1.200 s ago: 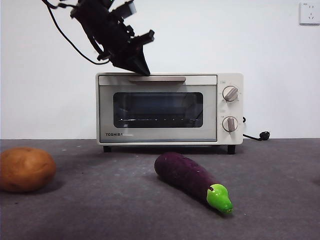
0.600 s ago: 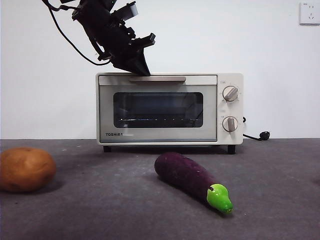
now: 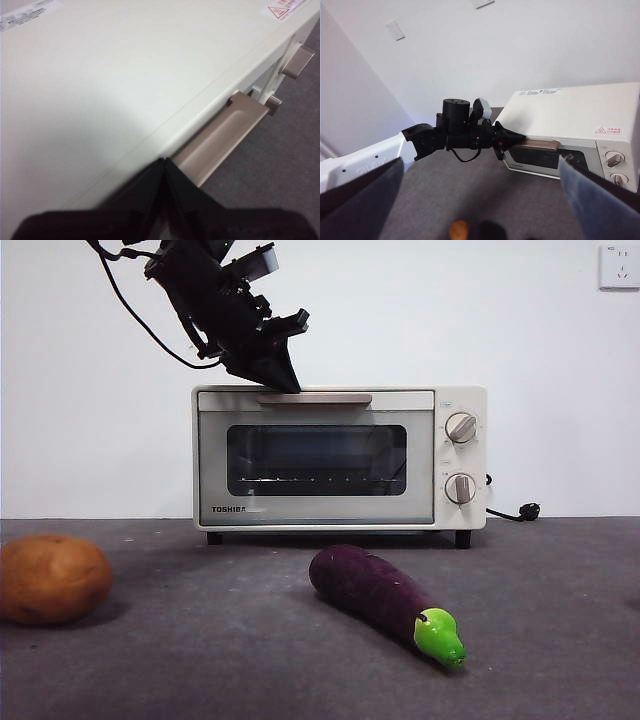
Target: Take the eggplant from the table,put the eggplant in the oven
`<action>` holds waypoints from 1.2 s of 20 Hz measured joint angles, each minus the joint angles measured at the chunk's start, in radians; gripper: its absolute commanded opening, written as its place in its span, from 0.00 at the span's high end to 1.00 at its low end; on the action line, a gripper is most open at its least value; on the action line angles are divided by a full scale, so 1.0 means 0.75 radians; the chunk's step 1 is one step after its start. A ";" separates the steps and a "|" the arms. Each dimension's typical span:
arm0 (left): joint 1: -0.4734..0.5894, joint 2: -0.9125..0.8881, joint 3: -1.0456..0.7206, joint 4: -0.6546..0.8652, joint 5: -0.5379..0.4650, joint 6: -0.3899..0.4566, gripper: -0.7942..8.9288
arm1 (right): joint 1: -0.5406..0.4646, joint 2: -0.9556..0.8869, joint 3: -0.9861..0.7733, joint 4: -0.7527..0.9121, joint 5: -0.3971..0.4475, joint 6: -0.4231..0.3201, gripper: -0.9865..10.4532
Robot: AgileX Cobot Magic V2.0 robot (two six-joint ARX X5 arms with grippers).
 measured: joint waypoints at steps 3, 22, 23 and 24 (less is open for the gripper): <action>-0.008 0.010 0.013 -0.010 0.005 0.004 0.92 | 0.000 0.000 0.000 -0.001 0.000 0.000 0.42; -0.229 0.048 -0.007 -0.250 0.164 0.007 0.92 | 0.000 0.000 0.000 -0.001 0.000 -0.004 0.42; -0.239 0.053 -0.009 -0.256 0.164 0.007 0.92 | 0.000 0.000 0.000 -0.001 0.000 -0.004 0.42; -0.248 0.058 -0.012 -0.260 0.162 0.007 0.92 | 0.000 0.001 0.000 -0.001 0.000 -0.004 0.42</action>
